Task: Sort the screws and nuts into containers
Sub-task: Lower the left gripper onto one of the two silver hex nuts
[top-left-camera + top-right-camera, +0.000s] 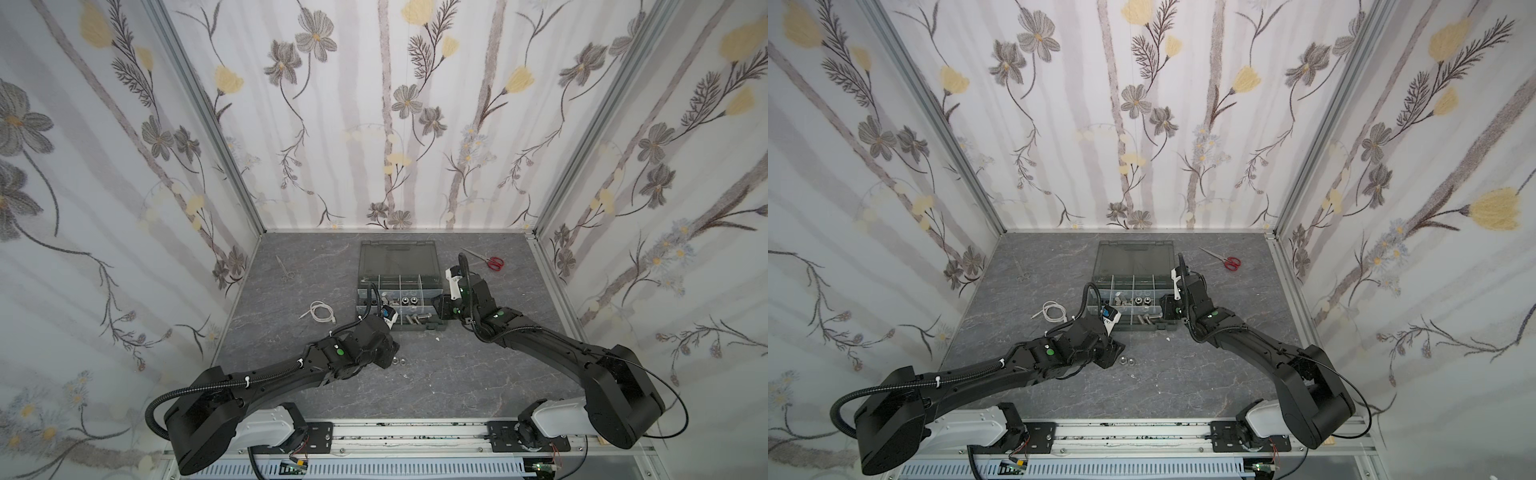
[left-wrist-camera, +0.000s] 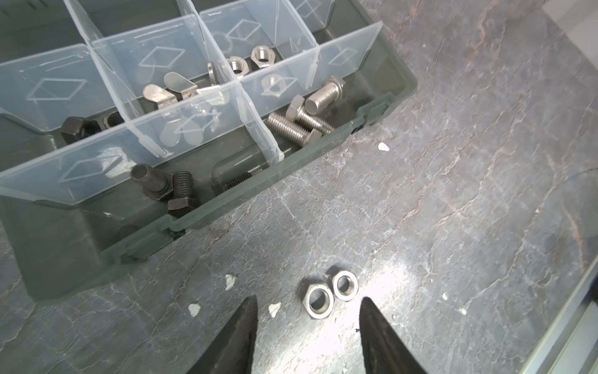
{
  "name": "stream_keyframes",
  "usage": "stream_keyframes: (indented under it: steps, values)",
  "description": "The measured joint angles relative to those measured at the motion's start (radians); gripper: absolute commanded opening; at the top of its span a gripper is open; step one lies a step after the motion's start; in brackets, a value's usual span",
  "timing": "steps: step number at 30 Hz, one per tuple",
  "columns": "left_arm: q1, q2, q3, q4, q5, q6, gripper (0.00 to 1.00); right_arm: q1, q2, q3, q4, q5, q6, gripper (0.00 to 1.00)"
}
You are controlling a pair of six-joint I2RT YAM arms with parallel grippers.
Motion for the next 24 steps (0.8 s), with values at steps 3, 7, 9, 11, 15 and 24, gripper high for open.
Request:
stream_keyframes:
  steps: [3,7,9,11,15,24]
  values:
    - [-0.005,0.043,0.006,-0.011,0.000,0.023,0.53,-0.001,-0.003,-0.008,0.000,0.000,0.004,0.35]
    - [-0.018,0.103,0.019,-0.024,0.005,0.035,0.53,-0.001,-0.012,-0.014,-0.001,0.001,0.009,0.35]
    - [-0.024,0.134,0.031,-0.026,0.009,0.043,0.53,-0.001,-0.018,-0.024,0.013,0.001,0.011,0.35]
    - [-0.030,0.168,0.045,-0.029,0.016,0.047,0.53,-0.001,-0.023,-0.046,0.016,0.001,0.012,0.35]
    - [-0.038,0.232,0.069,-0.032,0.027,0.053,0.53,-0.006,-0.033,-0.069,0.008,0.002,0.019,0.35]
    - [-0.049,0.282,0.083,-0.050,0.034,0.053,0.49,-0.018,-0.069,-0.110,0.014,0.021,0.029,0.35]
